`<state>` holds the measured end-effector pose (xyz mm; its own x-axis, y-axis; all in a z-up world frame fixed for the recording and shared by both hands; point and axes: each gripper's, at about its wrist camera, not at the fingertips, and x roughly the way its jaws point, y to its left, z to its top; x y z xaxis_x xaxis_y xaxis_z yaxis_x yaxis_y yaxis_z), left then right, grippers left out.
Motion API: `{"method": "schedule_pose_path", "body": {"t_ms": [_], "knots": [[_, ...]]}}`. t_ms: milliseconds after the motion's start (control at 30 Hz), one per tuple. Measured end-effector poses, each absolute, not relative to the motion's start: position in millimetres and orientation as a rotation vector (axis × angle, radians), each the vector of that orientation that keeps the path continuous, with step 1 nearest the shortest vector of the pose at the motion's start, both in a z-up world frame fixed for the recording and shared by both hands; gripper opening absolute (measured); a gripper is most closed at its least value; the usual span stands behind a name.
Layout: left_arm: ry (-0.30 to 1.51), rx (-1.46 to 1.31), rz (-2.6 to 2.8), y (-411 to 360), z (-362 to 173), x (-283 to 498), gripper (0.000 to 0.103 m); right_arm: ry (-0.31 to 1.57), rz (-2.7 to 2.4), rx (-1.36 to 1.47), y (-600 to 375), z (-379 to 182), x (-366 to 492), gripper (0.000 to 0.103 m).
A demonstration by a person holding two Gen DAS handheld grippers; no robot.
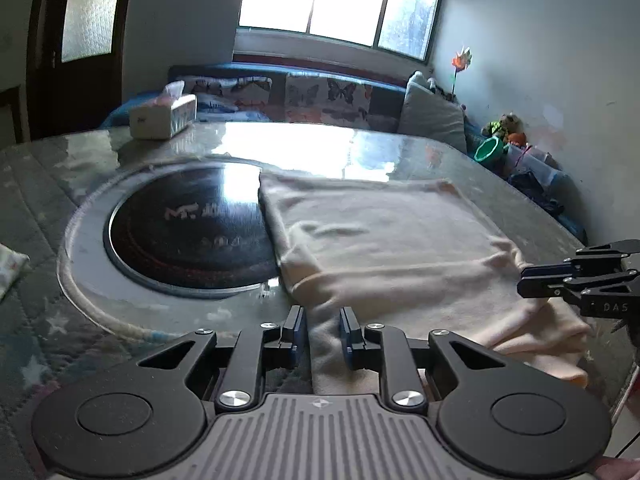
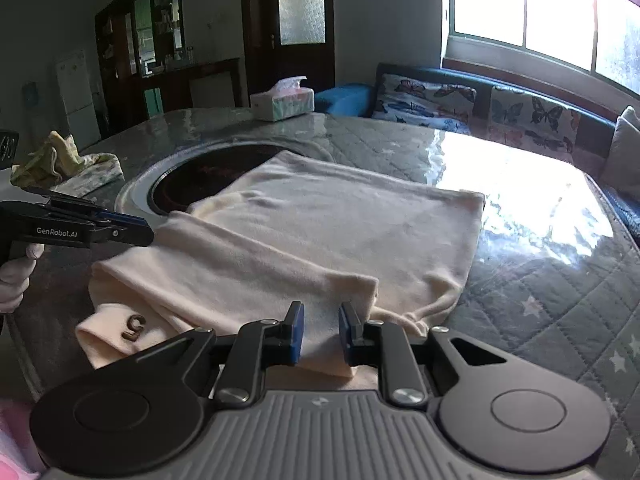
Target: Fold clothes
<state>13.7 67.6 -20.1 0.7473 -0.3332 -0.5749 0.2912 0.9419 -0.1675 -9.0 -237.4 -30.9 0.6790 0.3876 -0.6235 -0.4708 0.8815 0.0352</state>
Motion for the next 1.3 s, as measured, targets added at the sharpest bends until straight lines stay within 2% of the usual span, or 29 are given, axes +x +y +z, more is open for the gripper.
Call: {"method": "schedule_pose_path", "body": {"t_ms": [167,400,700,800,1000,1100,1133,1167,1300], "knots": [[0.595,-0.075,-0.349,55.4,-10.8,18.8,0.021,0.663,0.497,-0.127,-231.7,-32.3,-8.5,0.023],[0.656,-0.045,-0.301,52.0,-28.6,37.5,0.020,0.689,0.489,-0.127,-232.1,-40.8,-9.7,0.023],[0.617,-0.008,-0.367,43.3,-14.7,3.6,0.021,0.694,0.492,-0.164,-239.6,-33.7,-30.3,0.023],[0.605,0.005,-0.416,40.1,-11.0,-8.0,0.021,0.686,0.479,-0.169,-244.4,-29.9,-36.2,0.028],[0.612,0.098,-0.514,22.1,-15.6,-23.8,0.022,0.703,0.458,-0.160,-252.4,-34.1,-30.7,0.028],[0.613,0.146,-0.522,15.5,-20.0,-26.9,0.022,0.703,0.466,-0.157,-251.2,-37.8,-27.5,0.025],[0.611,0.154,-0.527,15.1,-20.7,-27.4,0.022,0.701,0.467,-0.155,-251.2,-38.1,-27.4,0.017],[0.609,0.163,-0.529,15.5,-21.9,-27.8,0.022,0.702,0.467,-0.151,-252.0,-37.0,-27.6,0.013],[0.597,0.221,-0.532,13.4,-27.1,-30.7,0.021,0.698,0.467,-0.143,-254.3,-31.6,-30.0,0.008]]}}
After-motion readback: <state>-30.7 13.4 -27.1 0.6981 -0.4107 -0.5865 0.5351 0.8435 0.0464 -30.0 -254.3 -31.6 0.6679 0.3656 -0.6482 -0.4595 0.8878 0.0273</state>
